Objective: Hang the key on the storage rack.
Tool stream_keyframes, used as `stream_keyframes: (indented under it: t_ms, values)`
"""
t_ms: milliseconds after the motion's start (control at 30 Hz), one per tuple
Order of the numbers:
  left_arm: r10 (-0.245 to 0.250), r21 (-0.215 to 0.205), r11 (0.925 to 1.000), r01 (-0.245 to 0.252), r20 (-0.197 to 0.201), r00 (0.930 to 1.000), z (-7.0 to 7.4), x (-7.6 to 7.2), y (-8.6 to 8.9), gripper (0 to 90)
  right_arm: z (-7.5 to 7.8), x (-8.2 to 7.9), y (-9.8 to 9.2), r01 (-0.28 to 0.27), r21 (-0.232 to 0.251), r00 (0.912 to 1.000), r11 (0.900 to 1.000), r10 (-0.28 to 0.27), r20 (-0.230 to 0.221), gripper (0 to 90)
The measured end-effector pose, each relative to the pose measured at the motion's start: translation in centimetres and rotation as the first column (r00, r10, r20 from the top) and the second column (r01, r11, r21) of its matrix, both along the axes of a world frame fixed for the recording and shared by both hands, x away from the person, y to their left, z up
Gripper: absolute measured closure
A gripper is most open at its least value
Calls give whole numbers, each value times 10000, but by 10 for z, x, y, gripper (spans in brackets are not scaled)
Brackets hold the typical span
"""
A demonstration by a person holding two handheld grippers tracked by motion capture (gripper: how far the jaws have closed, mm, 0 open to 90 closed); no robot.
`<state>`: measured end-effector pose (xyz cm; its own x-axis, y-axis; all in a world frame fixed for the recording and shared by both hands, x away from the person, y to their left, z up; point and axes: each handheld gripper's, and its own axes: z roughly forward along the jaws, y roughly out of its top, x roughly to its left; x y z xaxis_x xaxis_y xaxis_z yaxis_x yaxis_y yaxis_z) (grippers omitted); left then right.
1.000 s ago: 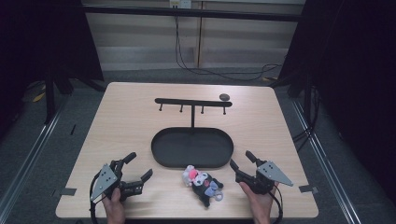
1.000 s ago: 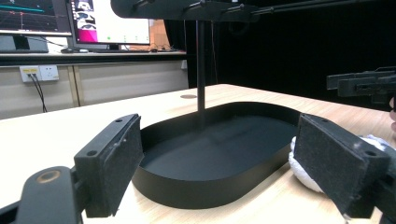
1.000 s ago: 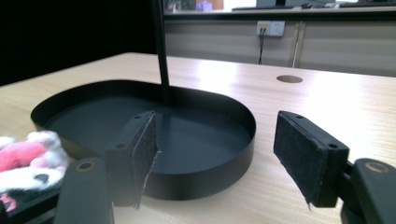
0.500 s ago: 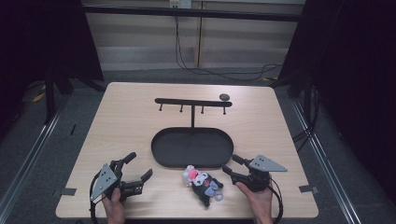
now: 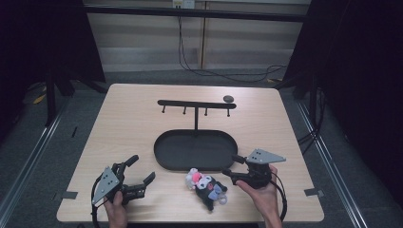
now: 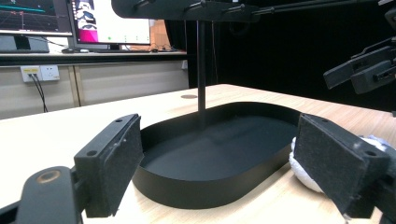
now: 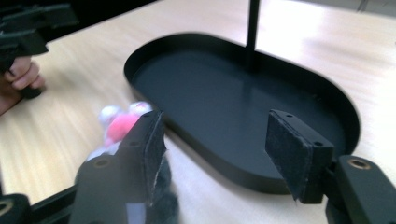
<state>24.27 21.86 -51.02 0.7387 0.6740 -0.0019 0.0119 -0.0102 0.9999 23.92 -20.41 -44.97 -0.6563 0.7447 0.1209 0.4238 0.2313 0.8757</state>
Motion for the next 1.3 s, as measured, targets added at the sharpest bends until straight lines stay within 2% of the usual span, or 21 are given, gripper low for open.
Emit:
stream_keyframes:
  t_ms: [67,133,233,300,367,400,433,467,533,667,767,800,867,900,933,1000,1133,1167,1200,1233,1300]
  values:
    - [3,0,10000,-3,-2,10000,0,0,0,153,3,3,1,-560,-297,9973,9980,545,-498,475]
    - [-3,4,10000,3,-5,10000,0,0,0,153,6,7,3,-1186,-541,9851,9915,1106,-1314,491]
    - [-1,12,10000,1,-7,10000,0,0,0,153,10,14,6,-1995,-955,9557,9752,1721,-2386,502]
    - [8,-9,10000,-8,-8,10000,0,0,0,153,13,16,9,-2357,-1116,9373,9654,1955,-2884,503]
    - [7,-8,10000,-7,-8,10000,0,0,0,153,16,17,10,-2568,-1121,9256,9599,2109,-3144,476]
    - [0,7,10000,0,-4,10000,0,0,0,153,17,17,9,-2603,-1060,9227,9597,2149,-3200,446]
    - [10,-14,10000,-10,-9,10000,0,0,0,153,18,16,9,-2370,-1186,9302,9643,1900,-3141,404]
    - [-2,10,10000,2,-6,10000,0,0,0,153,19,15,9,-2362,-1288,9298,9631,1855,-3179,388]
    - [6,-12,10000,-6,-7,10000,0,0,0,153,18,15,10,-2677,-1239,9120,9555,2098,-3525,389]
    - [4,-4,10000,-4,-9,10000,0,0,0,153,19,14,14,-3174,-1420,8867,9376,2403,-3950,453]
    - [6,-14,10000,-6,-11,10000,0,0,0,153,21,13,17,-3271,-1744,8803,9288,2324,-4135,456]
    - [10,-15,10000,-10,-5,10000,0,0,0,153,21,14,18,-3442,-1750,8710,9225,2441,-4263,493]
    - [12,-33,10000,-12,-13,10000,0,0,0,153,19,16,22,-4104,-1667,8256,8965,2877,-4854,511]
    - [5,-9,10000,-5,-9,10000,0,0,0,153,19,16,25,-4235,-1701,8127,8898,2902,-5052,516]
    - [8,-16,10000,-8,-2,10000,0,0,0,153,19,17,28,-4363,-1727,7960,8831,2893,-5317,529]
    - [7,-11,10000,-7,-7,10000,0,0,0,153,18,18,34,-4712,-1749,7677,8645,3043,-5640,559]
    - [5,-8,10000,-5,-7,10000,0,0,0,153,12,22,40,-5022,-2013,7362,8410,2936,-6098,630]
    - [4,-9,10000,-4,-6,10000,0,0,0,153,10,23,40,-5171,-2047,7232,8311,2963,-6238,639]
    - [5,-14,10000,-5,-10,10000,0,0,0,153,9,23,41,-5185,-2079,7143,8294,2865,-6385,653]
    - [-2,4,10000,2,-4,10000,0,0,0,153,7,24,42,-5283,-2132,7076,8218,2874,-6455,671]
    - [4,-10,10000,-4,-7,10000,0,0,0,153,6,26,42,-5347,-2244,6986,8147,2768,-6598,681]
